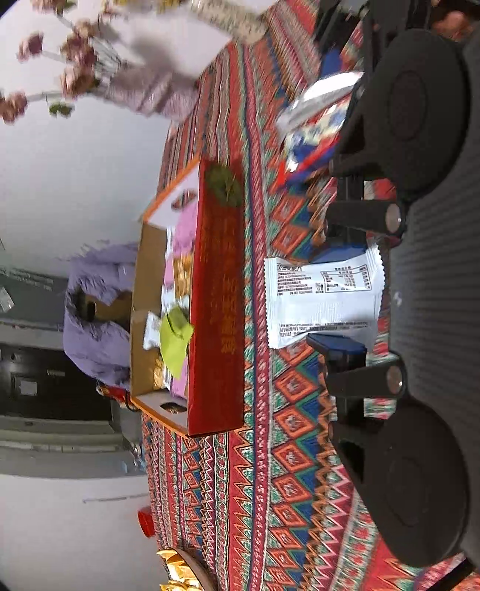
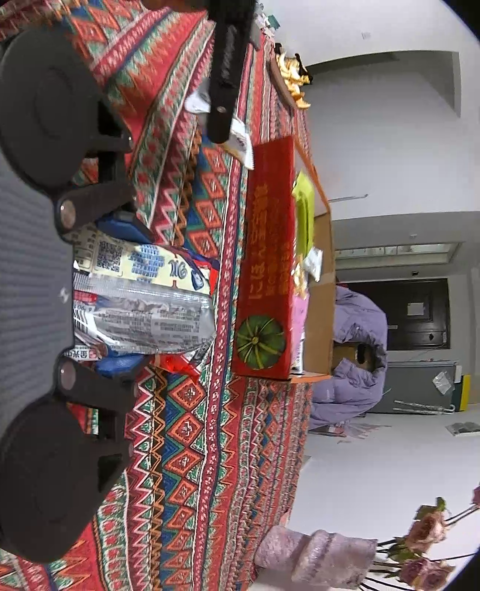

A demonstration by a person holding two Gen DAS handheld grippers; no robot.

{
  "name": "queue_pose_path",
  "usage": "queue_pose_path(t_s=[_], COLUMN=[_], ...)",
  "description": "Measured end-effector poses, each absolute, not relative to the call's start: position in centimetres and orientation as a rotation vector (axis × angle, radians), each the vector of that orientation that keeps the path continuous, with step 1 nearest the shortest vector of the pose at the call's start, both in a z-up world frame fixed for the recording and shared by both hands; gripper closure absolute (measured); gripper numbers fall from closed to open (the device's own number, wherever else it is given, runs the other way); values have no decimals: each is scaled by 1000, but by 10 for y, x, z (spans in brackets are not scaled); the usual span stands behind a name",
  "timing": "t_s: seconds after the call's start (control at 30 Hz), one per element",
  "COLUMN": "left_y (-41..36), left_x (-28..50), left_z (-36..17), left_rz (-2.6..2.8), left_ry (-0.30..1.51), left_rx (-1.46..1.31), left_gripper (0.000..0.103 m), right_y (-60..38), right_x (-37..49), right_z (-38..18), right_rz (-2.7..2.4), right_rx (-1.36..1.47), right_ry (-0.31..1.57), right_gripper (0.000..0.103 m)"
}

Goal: Organize snacks
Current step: 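Carry the held white and blue-and-silver packets over the box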

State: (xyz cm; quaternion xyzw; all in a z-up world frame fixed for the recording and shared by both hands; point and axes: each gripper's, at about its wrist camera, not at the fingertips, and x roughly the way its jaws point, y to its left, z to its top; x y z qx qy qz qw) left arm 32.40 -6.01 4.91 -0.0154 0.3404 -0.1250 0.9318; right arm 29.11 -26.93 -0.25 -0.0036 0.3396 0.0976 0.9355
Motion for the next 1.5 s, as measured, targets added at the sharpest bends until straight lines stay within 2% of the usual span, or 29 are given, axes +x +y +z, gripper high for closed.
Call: queue_pose_path(t_s=[0.47,0.8,1.1,1.5], left_y=[-12,-7,0,-16], left_x=[207,171,186,263], left_z=[94,107,138,191], left_rz=[-158,-159,-226,-337], left_ry=[557,507,520,579], left_rx=[-48,-32,-28,58], left_gripper=[62,62,62,62], right_y=[-247,-242,-254,-285], right_x=[190,165,185,294], right_z=[53,71,105,156], right_rz=[269,273,322,493], right_rx=[-43,-56,-60,76], right_ry=[566,517,501,586], right_gripper=[44,44,44,44])
